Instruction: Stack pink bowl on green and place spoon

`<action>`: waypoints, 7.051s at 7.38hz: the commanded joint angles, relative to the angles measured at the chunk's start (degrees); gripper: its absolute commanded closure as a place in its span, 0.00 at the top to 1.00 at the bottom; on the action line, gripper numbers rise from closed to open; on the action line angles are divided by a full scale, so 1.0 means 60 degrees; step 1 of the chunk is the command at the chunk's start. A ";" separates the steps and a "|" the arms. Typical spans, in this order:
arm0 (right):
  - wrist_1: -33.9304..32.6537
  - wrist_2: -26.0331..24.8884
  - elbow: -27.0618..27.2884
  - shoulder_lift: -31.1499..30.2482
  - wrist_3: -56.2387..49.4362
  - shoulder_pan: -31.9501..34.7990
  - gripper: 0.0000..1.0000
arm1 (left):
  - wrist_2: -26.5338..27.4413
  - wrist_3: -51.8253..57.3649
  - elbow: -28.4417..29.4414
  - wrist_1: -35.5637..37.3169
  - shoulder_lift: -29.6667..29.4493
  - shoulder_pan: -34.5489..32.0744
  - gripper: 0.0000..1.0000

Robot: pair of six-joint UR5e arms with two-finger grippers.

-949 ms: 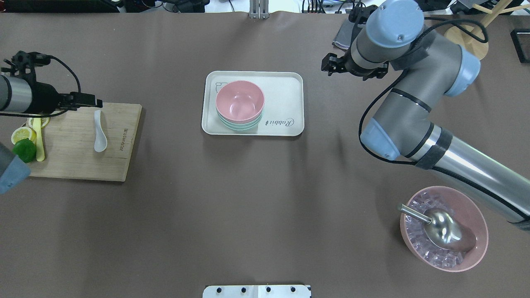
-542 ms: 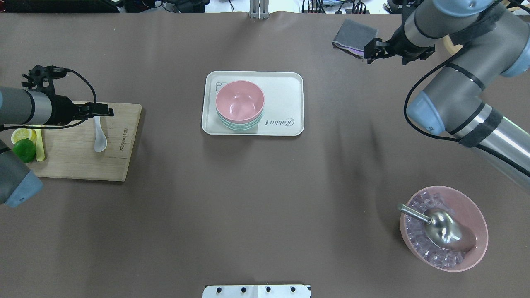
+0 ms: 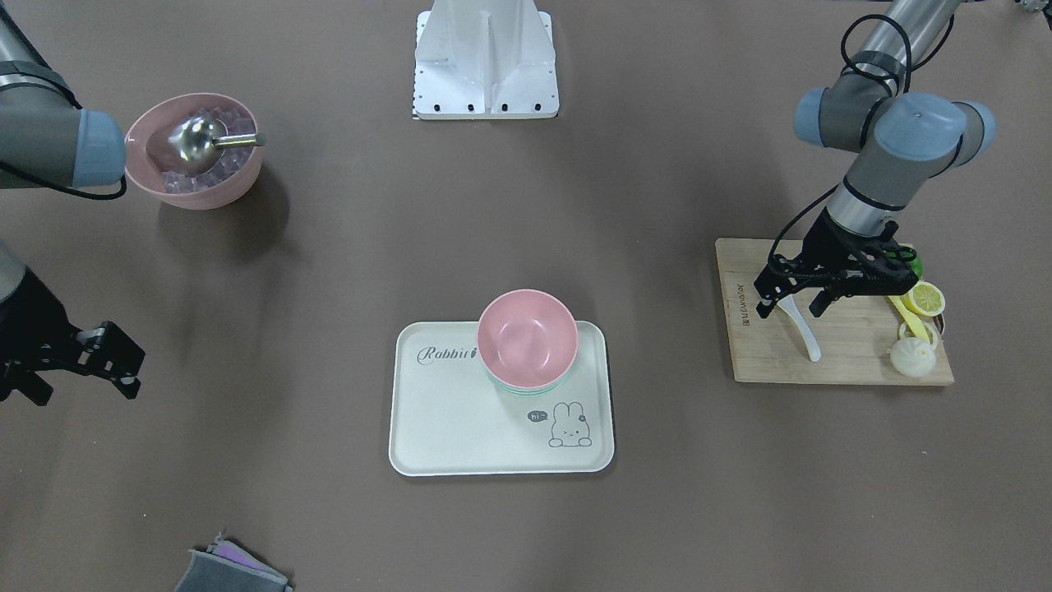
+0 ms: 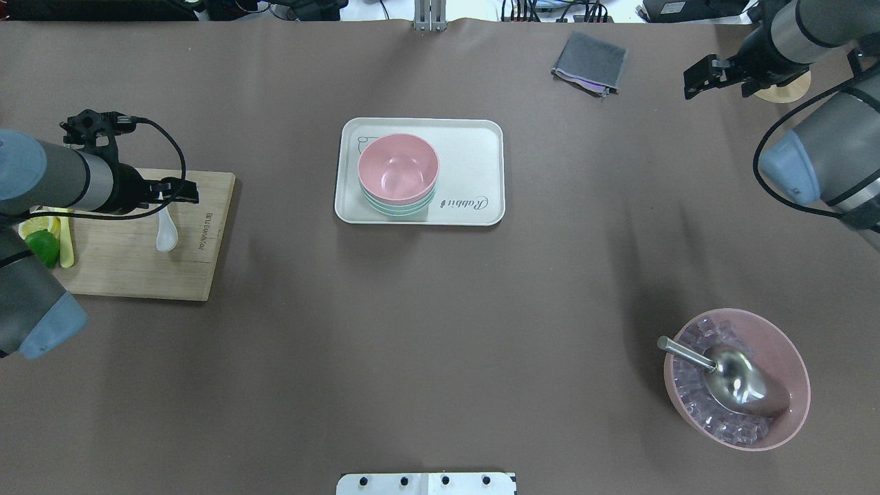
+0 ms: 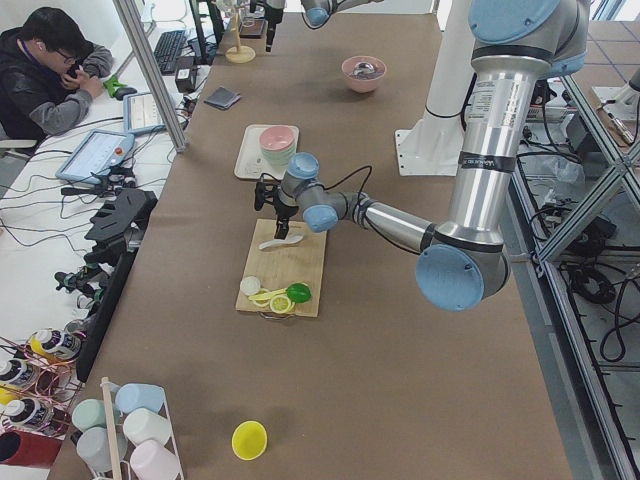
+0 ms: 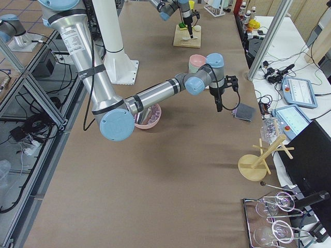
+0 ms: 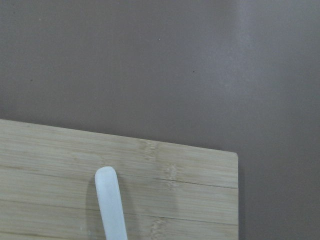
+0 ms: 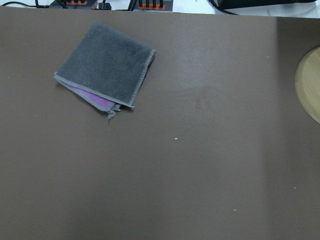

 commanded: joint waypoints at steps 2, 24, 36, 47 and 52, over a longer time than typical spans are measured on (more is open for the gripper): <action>0.0013 0.0324 0.0008 -0.0486 -0.0829 0.0476 1.00 | 0.0700 0.0538 0.0045 0.0546 0.0081 0.0073 0.94; -0.1125 0.1448 0.0110 -0.3547 -0.3164 0.3036 1.00 | 0.0235 -0.0763 0.0235 0.1406 -0.4336 0.0380 0.00; -0.2653 0.1672 0.0887 -0.3517 -0.4023 0.3567 1.00 | 0.2301 -0.0838 0.3533 0.0692 -0.6628 0.1890 0.00; -0.2987 0.1378 0.0901 -0.4221 -0.6454 0.3758 1.00 | -0.1385 0.2970 0.1273 0.2278 -0.4351 -0.0345 1.00; -0.3795 0.1423 0.1356 -0.4236 -0.6469 0.3772 1.00 | -0.2415 0.8408 -0.0948 0.4838 -0.1202 -0.2806 1.00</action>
